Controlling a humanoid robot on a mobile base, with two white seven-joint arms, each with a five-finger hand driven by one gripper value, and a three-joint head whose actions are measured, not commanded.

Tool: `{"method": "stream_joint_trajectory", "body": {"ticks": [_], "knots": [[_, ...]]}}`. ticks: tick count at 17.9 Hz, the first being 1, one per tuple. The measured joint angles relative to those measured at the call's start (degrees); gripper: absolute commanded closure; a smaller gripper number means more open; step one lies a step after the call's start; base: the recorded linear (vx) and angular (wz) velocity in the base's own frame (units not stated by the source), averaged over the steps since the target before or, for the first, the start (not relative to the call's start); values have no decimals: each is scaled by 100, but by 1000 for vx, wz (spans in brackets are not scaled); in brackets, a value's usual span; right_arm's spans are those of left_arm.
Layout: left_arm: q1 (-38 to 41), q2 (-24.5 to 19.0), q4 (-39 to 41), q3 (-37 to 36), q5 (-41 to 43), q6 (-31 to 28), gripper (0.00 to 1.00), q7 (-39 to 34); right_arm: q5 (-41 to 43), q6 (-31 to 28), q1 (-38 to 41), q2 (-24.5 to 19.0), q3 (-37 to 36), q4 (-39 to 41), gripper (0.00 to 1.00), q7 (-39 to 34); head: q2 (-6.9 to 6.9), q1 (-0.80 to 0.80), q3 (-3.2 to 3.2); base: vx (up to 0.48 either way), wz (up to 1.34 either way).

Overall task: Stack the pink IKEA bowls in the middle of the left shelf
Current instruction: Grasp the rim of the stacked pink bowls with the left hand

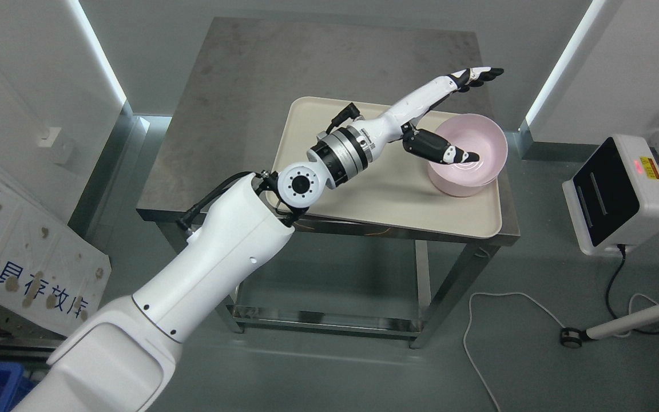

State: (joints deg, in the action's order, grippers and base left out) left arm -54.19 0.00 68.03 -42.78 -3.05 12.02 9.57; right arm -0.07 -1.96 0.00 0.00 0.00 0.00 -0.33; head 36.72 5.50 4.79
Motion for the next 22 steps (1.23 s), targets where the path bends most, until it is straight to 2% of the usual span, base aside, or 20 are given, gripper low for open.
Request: {"method": "stream_joint_trajectory", "body": {"ticks": [2,4,7,11,12,13,18,22], "knots": [[177,0,232,123,298,62,1,54,2,0,0,0,0,0,0,0,0,0,0,0,0],[320,0,428,176,1057,83,1,362,4,0,0,0,0,0,0,0,0,0,0,0,0],[410,0,570,200,2088,-268,1,1057,5,0,0,0,0,0,0,0,0,0,0,0,0],[356,0,637,225,3116,-814,4,1371,-2,1,0,0,0,0,0,0,0,0,0,0,0],[305,0,641,230,3302,-977,6,1410,-379,1,0,0,0,0,0,0,0,0,0,0,0],[265,0,641,228,3404,-1062,6,1448,-560,1,0,0,0,0,0,0,0,0,0,0,0],[115,0,645,95,3740,-1236,7,1722,-205,28,0,0,0,0,0,0,0,0,0,0,0],[1,0,640,-108,3862,-1249,11,1751,-84,16,0,0,0,0,0,0,0,0,0,0,0]]}}
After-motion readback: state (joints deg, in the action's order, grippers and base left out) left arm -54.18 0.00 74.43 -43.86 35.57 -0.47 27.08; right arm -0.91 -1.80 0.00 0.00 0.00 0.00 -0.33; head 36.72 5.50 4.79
